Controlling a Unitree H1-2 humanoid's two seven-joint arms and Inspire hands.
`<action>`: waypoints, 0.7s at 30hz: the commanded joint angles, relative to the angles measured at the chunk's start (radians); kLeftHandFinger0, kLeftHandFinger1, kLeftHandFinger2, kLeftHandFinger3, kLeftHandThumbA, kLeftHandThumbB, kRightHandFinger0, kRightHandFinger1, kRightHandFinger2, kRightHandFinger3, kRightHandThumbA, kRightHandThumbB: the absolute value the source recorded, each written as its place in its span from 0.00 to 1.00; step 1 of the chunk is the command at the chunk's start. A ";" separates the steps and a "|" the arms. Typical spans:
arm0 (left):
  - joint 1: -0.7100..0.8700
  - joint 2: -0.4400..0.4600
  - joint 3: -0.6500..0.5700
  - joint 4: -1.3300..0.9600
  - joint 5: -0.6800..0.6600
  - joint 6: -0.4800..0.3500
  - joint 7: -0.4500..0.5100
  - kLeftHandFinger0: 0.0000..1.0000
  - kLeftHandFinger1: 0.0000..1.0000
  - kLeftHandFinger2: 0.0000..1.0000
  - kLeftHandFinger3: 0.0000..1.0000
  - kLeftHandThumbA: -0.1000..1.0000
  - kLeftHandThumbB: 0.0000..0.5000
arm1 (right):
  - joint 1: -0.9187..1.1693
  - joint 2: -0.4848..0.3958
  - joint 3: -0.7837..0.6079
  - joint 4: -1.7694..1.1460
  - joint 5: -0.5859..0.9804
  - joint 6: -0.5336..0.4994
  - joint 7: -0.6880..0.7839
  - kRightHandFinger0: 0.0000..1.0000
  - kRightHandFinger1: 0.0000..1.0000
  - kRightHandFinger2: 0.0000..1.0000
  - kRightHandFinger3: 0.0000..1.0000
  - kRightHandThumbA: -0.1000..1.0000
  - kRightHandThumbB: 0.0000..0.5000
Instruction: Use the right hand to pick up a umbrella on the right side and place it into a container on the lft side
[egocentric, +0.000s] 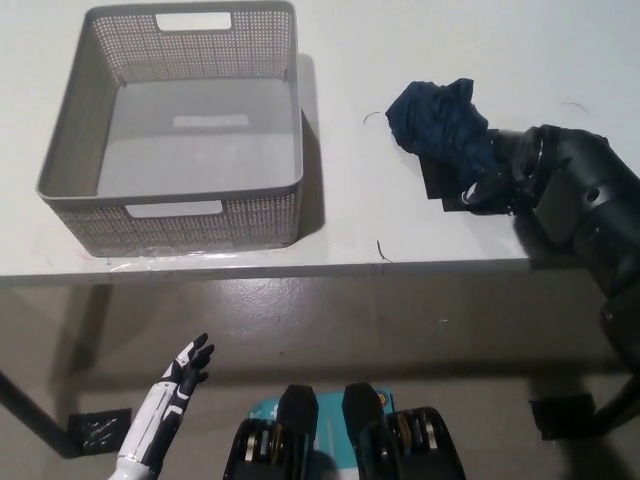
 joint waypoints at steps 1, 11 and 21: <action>-0.025 0.020 0.001 -0.028 -0.002 -0.038 -0.014 1.00 1.00 1.00 1.00 1.00 0.65 | 0.064 0.030 -0.013 0.024 0.013 -0.029 -0.010 1.00 1.00 1.00 1.00 0.81 1.00; -0.032 0.023 0.001 -0.003 0.003 -0.067 -0.018 1.00 1.00 1.00 1.00 1.00 0.62 | 0.142 0.011 -0.085 -0.009 0.031 -0.193 -0.503 0.00 0.18 0.50 0.47 0.00 0.16; -0.022 0.019 0.000 -0.006 0.010 -0.057 -0.013 1.00 1.00 1.00 1.00 1.00 0.64 | 0.019 0.011 -0.156 -0.099 0.056 -0.334 -0.648 0.00 0.47 0.91 1.00 0.00 0.28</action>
